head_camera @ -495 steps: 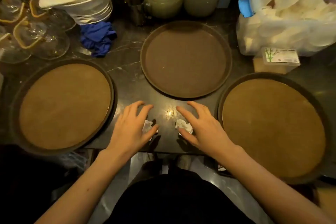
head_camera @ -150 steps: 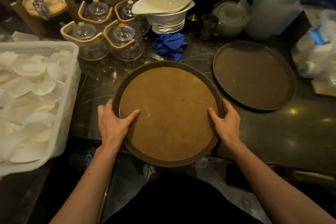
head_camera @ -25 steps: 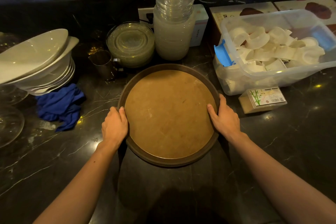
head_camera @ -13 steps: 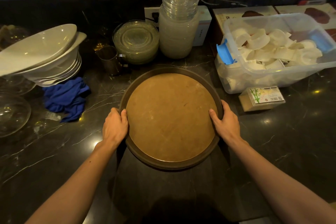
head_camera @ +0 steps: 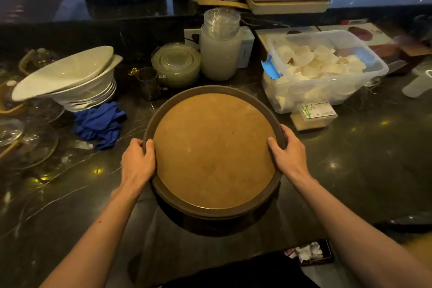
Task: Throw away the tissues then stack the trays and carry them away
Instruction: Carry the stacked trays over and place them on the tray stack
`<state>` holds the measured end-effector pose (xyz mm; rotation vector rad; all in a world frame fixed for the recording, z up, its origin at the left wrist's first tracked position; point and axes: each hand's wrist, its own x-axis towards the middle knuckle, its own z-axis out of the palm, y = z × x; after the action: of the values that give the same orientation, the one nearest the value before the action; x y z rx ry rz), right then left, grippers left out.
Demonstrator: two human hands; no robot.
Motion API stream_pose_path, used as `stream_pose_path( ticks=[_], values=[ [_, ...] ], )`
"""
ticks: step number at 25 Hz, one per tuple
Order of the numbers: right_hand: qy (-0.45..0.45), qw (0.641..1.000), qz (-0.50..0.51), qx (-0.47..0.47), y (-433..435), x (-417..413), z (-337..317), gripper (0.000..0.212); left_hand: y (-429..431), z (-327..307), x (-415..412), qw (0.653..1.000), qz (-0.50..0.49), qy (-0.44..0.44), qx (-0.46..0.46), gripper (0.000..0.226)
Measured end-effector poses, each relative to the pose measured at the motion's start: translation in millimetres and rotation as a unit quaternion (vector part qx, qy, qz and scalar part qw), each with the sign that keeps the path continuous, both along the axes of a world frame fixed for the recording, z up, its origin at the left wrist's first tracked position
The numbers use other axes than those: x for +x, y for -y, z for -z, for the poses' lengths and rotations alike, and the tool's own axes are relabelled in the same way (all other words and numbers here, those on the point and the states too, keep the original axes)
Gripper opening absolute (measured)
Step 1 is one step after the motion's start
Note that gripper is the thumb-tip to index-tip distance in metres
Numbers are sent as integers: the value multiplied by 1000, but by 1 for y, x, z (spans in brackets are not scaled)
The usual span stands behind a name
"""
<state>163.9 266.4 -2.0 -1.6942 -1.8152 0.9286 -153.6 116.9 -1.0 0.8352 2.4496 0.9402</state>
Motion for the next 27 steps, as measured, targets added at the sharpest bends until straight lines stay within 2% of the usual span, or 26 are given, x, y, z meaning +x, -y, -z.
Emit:
stream_pose_path(
  ticks=[4,8,14,21,25,27],
  values=[
    [-23,999,22,24,23,3,-28,53,20,-19,3,999,-32,34,8,31],
    [-47,998,34,38,39,11,-52,55,39,-36,12,997,-51,49,24,36],
    [-98,994,-18,50,47,23,-78,51,84,-70,48,986,-127,39,101,27],
    [-140,969,-198,53,47,23,-104,50,170,-87,116,950,-287,-15,120,40],
    [-141,939,-311,40,75,2,-110,52,243,-93,164,913,-390,-45,114,47],
    [-149,916,-373,14,101,-16,-112,53,286,-97,190,887,-444,-55,110,39]
  ],
)
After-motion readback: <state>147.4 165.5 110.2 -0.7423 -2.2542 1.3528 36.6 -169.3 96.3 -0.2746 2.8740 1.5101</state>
